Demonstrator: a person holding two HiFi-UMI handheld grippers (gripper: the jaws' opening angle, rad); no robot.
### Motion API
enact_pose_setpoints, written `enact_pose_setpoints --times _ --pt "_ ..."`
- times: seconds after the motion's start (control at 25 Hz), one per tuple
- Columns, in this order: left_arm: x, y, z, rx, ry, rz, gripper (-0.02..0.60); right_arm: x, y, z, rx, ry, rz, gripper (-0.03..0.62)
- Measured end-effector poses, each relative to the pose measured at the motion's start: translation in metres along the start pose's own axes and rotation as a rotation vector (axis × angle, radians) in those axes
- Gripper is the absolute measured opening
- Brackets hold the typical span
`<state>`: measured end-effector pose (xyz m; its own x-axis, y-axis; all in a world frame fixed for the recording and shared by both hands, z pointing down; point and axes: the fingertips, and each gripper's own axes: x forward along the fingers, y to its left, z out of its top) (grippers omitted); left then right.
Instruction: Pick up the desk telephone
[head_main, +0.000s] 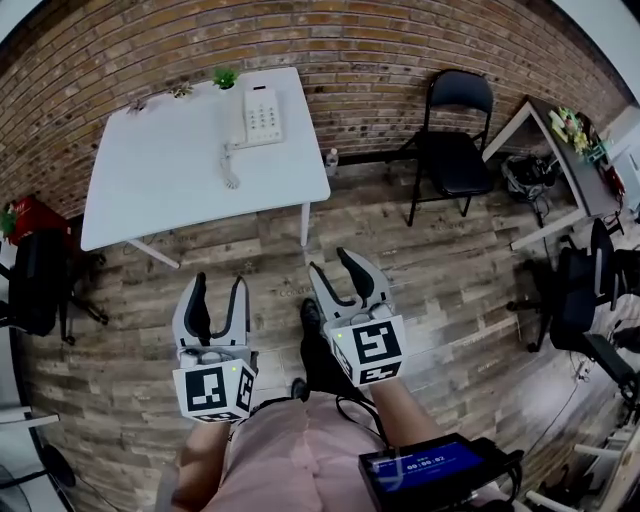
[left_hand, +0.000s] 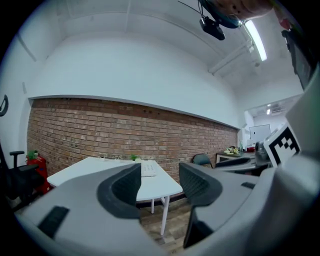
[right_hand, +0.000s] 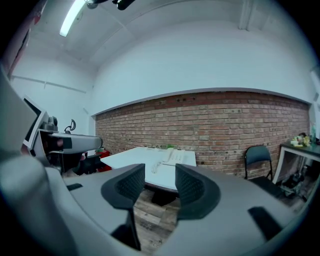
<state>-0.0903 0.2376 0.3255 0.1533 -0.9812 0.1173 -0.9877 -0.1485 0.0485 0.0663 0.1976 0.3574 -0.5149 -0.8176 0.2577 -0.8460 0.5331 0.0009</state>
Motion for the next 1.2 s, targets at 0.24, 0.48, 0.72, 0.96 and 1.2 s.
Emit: enact_pose_setpoints --times 0.24,0.48,0.72,0.96,1.2 --pt "0.072 0.005 -0.015 -0.032 0.069 -0.023 0.251 0.065 -0.039 0.004 0.033 0.015 0.037 0.196" --pt "0.144 0.013 -0.006 -0.026 0.086 -0.017 0.257 0.128 -0.079 0.015 0.053 0.03 0.065 0.196" --pt "0.207 0.027 0.003 -0.038 0.089 -0.004 0.262 0.187 -0.108 0.024 0.055 0.047 0.097 0.196" --pt "0.247 0.035 0.016 -0.037 0.08 0.023 0.262 0.23 -0.125 0.041 0.037 0.038 0.138 0.196" --pt "0.27 0.043 0.032 -0.042 0.057 0.038 0.262 0.26 -0.137 0.068 0.015 -0.001 0.169 0.196"
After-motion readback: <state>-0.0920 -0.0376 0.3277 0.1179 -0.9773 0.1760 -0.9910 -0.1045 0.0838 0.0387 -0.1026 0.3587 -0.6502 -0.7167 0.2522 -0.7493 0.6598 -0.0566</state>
